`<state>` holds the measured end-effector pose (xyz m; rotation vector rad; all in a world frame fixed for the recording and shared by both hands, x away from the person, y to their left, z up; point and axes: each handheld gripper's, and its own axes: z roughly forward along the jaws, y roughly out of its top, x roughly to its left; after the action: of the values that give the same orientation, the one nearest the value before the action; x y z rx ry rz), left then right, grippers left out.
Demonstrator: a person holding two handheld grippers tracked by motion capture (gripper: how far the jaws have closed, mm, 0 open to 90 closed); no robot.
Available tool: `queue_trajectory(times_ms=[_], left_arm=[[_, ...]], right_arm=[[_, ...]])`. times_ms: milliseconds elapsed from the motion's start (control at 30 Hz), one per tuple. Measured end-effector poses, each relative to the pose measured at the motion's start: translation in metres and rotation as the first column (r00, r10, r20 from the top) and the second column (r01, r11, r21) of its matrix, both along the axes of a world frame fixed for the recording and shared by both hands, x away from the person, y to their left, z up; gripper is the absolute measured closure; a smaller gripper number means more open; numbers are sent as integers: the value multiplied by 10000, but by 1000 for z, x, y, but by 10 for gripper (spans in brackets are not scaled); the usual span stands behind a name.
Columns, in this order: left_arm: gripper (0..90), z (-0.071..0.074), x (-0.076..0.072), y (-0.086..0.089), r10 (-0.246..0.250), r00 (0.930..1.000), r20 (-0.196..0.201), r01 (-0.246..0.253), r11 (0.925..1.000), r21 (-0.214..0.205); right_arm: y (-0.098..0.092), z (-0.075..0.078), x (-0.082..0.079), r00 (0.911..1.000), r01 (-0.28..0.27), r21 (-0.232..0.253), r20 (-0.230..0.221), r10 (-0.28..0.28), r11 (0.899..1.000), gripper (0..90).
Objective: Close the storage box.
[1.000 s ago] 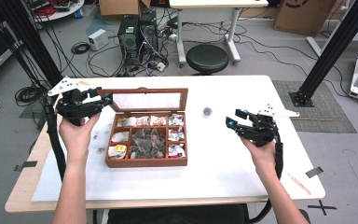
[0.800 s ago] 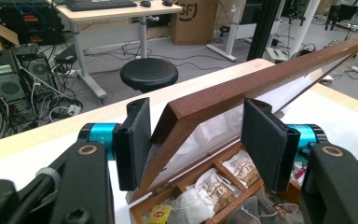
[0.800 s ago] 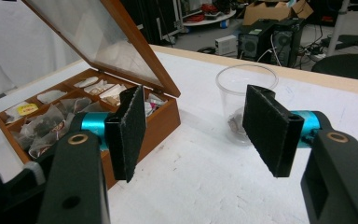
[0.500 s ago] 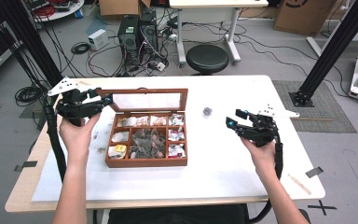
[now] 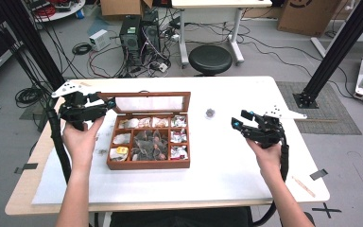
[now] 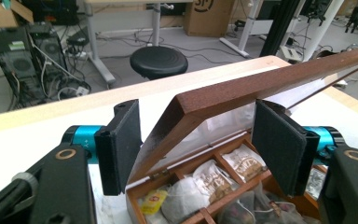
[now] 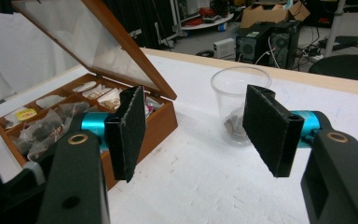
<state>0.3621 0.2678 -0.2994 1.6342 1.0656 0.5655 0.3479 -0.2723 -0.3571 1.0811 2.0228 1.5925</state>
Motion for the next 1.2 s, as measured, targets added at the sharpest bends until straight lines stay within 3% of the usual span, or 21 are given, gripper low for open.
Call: queue_trajectory(times_ms=[233, 533, 667, 833, 1200], left_arm=[[333, -4, -5, -1, 176, 9994, -307, -178, 9998, -68], [336, -12, -16, 1, 173, 9994, -290, -181, 9995, -276], [337, -18, -20, 3, 56, 9992, -395, -83, 9976, -692], [348, -22, -22, 2, 45, 9982, -593, -78, 9985, -541], [368, -32, -33, 0, 9, 9985, -551, -38, 9986, -527]], right_arm=[[-1, 2, -2, 9999, 76, 124, 89, -77, 9999, 400], [-2, 3, -4, 9993, 279, 143, 235, -283, 9995, 402], [-3, 2, -4, 9989, 381, 172, 271, -385, 9991, 403], [-3, 2, -4, 9985, 438, 179, 330, -443, 9989, 403], [-5, 1, -5, 9972, 620, 210, 417, -628, 9979, 406]])
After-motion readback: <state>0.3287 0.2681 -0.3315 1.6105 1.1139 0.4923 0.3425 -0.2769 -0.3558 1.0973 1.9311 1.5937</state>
